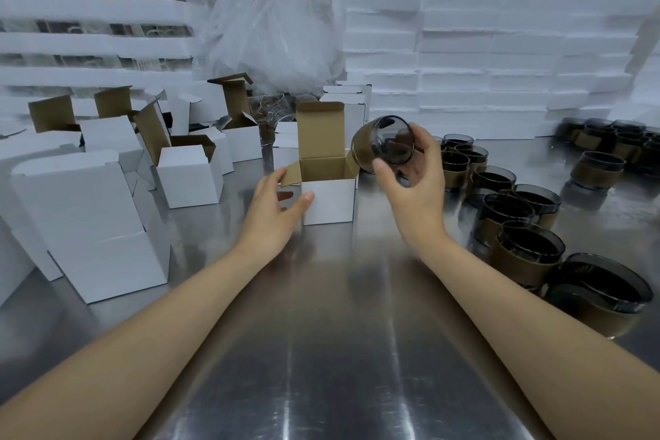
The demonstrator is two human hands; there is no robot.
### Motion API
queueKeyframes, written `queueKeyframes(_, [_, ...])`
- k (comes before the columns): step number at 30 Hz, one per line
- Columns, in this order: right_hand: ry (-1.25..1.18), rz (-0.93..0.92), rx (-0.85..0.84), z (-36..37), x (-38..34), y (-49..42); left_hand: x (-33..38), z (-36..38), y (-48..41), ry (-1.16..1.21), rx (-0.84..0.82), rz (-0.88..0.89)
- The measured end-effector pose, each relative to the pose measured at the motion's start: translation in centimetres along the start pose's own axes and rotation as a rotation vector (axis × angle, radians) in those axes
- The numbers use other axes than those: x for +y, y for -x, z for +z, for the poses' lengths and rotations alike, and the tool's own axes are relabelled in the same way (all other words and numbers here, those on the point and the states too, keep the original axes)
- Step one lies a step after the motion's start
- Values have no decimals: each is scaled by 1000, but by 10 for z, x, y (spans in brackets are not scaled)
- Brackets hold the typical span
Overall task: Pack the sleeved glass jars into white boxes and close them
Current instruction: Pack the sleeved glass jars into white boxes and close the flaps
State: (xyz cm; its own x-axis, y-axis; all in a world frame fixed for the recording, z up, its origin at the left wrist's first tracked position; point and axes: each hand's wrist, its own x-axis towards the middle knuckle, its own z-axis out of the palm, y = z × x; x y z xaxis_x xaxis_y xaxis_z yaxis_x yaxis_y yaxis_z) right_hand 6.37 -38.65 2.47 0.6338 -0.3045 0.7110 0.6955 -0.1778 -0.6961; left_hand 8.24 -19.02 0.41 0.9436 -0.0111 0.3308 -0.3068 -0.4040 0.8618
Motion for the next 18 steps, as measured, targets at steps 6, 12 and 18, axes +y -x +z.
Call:
queueKeyframes(6, [-113, 19, -15, 1, -6, -5, 4, 0, 3, 22, 7, 53])
queueKeyframes(12, [47, -28, -105, 0, -5, -6, 8, 0, 6, 28, -5, 113])
queueKeyframes(18, [227, -116, -196, 0, -7, -7, 9, 1, 8, -2, -19, 151])
